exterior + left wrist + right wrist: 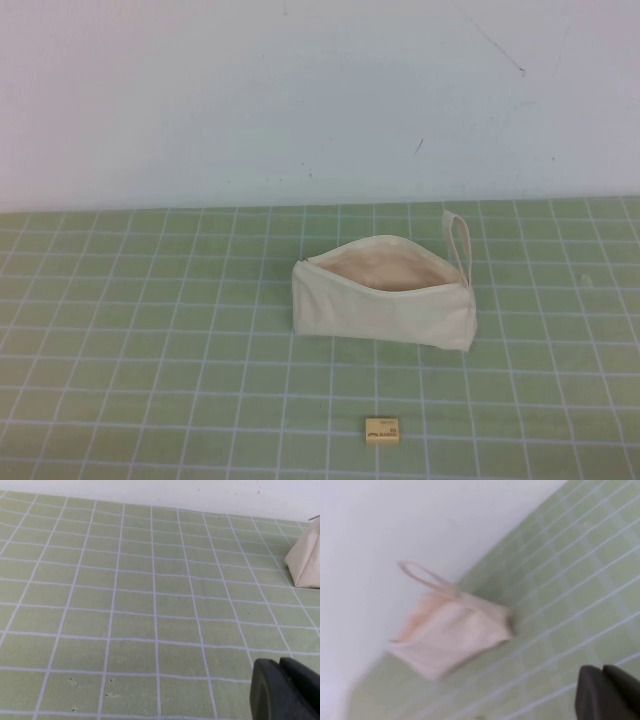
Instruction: Put eraser into pencil case
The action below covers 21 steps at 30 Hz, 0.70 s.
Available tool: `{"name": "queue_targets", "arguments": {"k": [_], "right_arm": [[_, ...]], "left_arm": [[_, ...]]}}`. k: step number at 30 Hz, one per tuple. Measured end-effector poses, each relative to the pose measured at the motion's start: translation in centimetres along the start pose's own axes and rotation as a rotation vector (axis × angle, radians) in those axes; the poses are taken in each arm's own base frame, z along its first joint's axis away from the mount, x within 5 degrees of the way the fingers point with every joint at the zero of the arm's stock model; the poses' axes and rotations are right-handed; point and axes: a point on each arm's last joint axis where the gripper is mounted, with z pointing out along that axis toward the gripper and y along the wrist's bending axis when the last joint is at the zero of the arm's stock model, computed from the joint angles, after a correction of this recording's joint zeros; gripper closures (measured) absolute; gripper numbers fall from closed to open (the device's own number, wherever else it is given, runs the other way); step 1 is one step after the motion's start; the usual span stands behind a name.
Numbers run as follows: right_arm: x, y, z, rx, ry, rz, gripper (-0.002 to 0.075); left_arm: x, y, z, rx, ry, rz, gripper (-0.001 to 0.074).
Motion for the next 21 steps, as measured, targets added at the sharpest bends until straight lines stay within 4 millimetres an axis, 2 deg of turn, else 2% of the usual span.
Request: {"name": "queue_targets", "arguments": {"k": [3,8,10,15,18,21], "right_arm": [[0.0,0.5,0.0,-0.055,0.009,0.144,0.0727],[0.0,0.8,0.0,-0.092,0.006,0.203,0.0727],[-0.1,0.9,0.0,-0.097,0.003,0.175,0.0727],[-0.2,1.4,-0.2,-0.117,0.001,-0.059,0.0727],[-1.6,3.8,-1.4,-0.172,0.020,-0.305,0.0727],[-4.4,7.2,-2.7,-0.197,0.051,-0.549,0.0727]], "left_arm": [[0.0,0.0,0.0,0.001,0.000,-0.002,0.0736],[0.0,0.0,0.0,0.001,0.000,-0.002,0.0736],[0.0,0.0,0.0,0.002,0.000,-0.004,0.0736],[0.0,0.0,0.0,0.002,0.000,-0.004,0.0736],[0.0,0.0,0.0,0.002,0.000,-0.004,0.0736],[0.0,0.0,0.0,0.002,0.000,-0.004,0.0736]]}}
